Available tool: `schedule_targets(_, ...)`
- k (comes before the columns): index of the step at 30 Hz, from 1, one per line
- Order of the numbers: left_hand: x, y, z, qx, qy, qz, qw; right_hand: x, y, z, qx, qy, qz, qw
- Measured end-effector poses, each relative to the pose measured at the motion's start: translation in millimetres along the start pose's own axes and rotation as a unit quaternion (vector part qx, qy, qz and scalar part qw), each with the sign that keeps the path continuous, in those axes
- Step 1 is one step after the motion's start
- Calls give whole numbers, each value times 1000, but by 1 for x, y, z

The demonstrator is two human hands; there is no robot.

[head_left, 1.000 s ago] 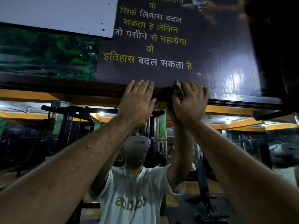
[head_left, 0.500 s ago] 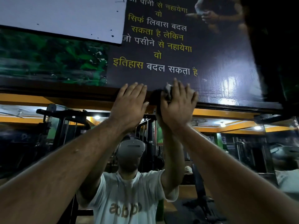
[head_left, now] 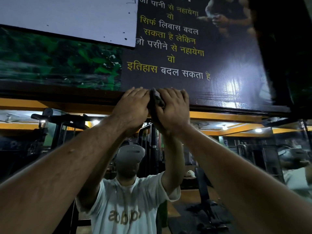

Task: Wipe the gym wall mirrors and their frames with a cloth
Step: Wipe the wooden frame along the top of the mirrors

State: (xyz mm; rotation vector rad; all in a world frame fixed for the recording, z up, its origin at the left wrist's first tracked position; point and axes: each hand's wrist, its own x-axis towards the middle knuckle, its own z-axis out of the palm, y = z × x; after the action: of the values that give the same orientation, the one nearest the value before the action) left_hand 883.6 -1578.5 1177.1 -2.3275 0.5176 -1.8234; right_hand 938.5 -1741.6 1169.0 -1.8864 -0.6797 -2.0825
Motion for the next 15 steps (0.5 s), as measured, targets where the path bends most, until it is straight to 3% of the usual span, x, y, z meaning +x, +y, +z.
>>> schedule_targets(2, -10, -12, -2, 9, 22, -30, 999, -2, 13, -2, -11, 21, 6, 1000)
schedule_targets(6, -32, -39, -2, 55, 30, -24, 998, -5, -5, 4, -17, 64, 154, 986)
schedule_targets(10, -30, -43, -6, 42, 10, 1, 999, -2, -38, 16, -5, 35, 67, 997)
schedule_targets(13, -32, -45, -8, 43, 18, 5, 999, 0, -22, 8, 12, 24, 17, 1000)
schedule_targets(15, -33, -45, -7, 46, 18, 7, 999, -1, -4, 4, 12, 44, 29, 999)
